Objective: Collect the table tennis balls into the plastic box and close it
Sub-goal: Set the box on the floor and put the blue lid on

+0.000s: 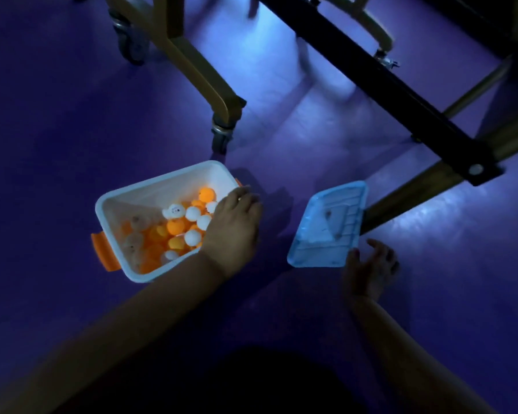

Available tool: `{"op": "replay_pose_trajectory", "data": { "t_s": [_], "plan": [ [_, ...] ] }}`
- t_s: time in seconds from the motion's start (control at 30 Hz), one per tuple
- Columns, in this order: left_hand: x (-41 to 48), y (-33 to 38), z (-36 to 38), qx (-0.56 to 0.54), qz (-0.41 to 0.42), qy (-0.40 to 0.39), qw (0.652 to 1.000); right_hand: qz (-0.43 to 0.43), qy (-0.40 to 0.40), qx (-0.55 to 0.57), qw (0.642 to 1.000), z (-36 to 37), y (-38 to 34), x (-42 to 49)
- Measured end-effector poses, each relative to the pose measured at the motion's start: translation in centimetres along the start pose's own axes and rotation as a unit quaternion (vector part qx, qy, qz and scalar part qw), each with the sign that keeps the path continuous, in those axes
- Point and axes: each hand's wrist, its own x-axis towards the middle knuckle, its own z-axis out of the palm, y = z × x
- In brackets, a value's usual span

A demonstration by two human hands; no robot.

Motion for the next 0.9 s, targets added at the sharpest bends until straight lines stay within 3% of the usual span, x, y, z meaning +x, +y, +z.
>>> {"op": "replay_pose_trajectory", "data": {
  "t_s": [0.07, 0.17, 0.27, 0.37, 0.5, 0.67, 0.8, 0.9],
  "plan": [
    [-0.5, 0.8, 0.2, 0.007, 0.033, -0.025, 0.999, 0.066, -0.094, -0.069, 0.991, 0.4, 1.3, 1.3],
    [-1.3, 0.9, 0.0, 0.013, 0.038, -0.050, 0.998, 0.146, -0.225, -0.010, 0.963, 1.7, 2.9, 3.3],
    [-2.0, 0.2, -0.6, 0.010, -0.010, -0.059, 0.998, 0.133, -0.260, 0.021, 0.956, 3.1, 4.0, 4.6],
    [-2.2, -1.1, -1.3, -0.010, -0.051, -0.052, 0.997, 0.096, -0.219, 0.010, 0.971, 2.6, 1.5, 3.7],
    [-1.9, -2.9, -3.0, -0.035, -0.148, 0.014, 0.988, 0.005, -0.141, -0.030, 0.990, 1.5, -1.4, 1.8],
    [-1.5, -5.7, -6.5, -0.130, -0.328, 0.134, 0.926, -0.134, -0.064, -0.020, 0.989, 1.5, -4.7, 0.3],
    [-2.9, -7.9, -8.6, -0.086, -0.371, 0.194, 0.904, -0.307, 0.004, 0.043, 0.951, 3.6, -7.6, -0.1],
    [-4.6, -8.8, -9.2, -0.104, -0.418, 0.211, 0.878, -0.407, 0.042, 0.018, 0.912, 5.2, -10.1, 0.0]
  ]
}}
